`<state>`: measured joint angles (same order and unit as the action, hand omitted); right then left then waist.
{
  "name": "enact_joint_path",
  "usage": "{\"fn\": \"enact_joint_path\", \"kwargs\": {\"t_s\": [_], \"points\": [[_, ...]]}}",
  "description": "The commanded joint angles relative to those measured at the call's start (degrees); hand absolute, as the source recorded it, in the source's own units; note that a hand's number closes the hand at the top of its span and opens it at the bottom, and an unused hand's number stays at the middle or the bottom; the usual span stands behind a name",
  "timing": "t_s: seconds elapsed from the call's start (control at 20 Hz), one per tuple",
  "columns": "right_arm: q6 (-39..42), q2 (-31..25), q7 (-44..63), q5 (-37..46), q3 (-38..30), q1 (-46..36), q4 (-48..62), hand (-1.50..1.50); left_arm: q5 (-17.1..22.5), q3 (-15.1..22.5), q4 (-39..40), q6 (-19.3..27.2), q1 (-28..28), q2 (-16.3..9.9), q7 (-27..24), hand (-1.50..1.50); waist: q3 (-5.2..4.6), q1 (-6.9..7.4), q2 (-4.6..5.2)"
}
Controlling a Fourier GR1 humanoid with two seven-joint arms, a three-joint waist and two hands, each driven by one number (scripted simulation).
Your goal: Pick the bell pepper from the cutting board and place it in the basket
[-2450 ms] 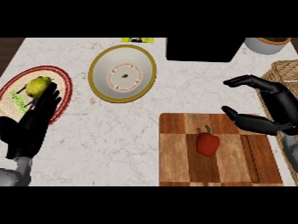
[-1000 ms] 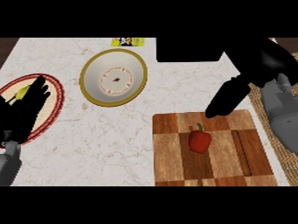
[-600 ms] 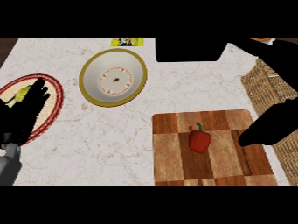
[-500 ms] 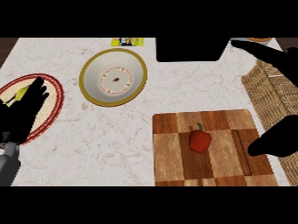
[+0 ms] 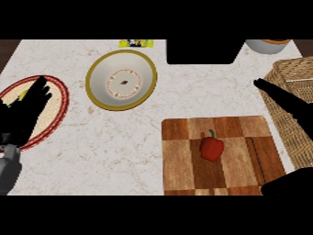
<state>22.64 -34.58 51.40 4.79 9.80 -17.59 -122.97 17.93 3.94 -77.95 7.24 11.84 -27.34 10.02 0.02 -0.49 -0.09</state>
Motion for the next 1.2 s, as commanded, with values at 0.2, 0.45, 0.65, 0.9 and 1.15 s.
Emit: {"fn": "enact_joint_path", "kwargs": {"t_s": [0.2, 0.45, 0.65, 0.9, 1.15], "points": [[-10.6, 8.8, -18.0, 21.9, 8.0, 11.2, 8.3, -1.50, -1.6, -1.0, 0.3, -2.0, 0.2, 1.5, -0.5, 0.00, 0.02, 0.65, 0.18], [-18.2, 15.6, -25.2, 23.8, 7.7, 9.9, 17.8, -1.50, -3.1, -1.6, 0.1, -1.7, -0.8, 3.0, -1.3, 0.00, 0.00, 0.76, 0.14], [-16.8, 16.5, -29.4, 25.3, 5.6, 7.9, 27.5, -1.50, -3.6, -3.4, -1.8, -3.1, -0.6, 2.9, 1.2, 0.00, -0.01, 0.76, 0.12], [-12.4, 19.0, -23.6, 28.7, 7.9, 8.0, 26.1, -1.50, -5.6, -4.9, 1.6, -3.7, 1.0, 5.3, 0.1, 0.00, -0.03, 0.48, 0.09], [-15.5, 22.5, -28.2, 33.7, 9.6, 6.7, 35.8, -1.50, -5.3, -7.1, 1.1, -6.5, 1.7, 4.4, 1.0, 0.00, -0.02, 0.59, 0.12]]}}
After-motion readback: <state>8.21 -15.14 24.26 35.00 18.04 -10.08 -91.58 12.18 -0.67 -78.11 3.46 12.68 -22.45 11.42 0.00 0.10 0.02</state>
